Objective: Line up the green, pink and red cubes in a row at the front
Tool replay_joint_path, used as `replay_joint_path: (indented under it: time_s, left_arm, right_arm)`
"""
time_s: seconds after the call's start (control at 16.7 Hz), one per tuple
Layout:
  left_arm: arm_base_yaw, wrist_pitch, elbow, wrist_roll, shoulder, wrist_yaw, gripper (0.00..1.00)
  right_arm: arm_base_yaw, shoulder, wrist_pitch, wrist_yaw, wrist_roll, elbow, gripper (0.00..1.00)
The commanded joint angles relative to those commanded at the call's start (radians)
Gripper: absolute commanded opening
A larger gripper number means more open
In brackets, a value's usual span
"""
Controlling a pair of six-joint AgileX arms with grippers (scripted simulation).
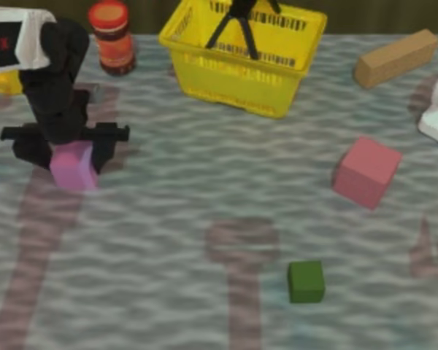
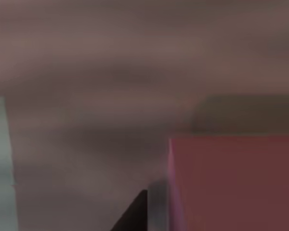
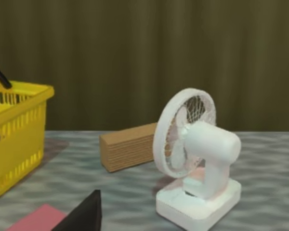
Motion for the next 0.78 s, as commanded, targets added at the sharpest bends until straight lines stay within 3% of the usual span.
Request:
replay_joint_path:
  time_s: [0.3,0.78]
  left_arm:
    - [0.000,0.000,0.000,0.000,0.000,0.000,0.02]
    - [0.000,0.000,0.000,0.000,0.000,0.000,0.00]
  right_arm:
    - [0.000,0.000,0.000,0.000,0.000,0.000,1.00]
    - [0.000,0.000,0.000,0.000,0.000,0.000,1.00]
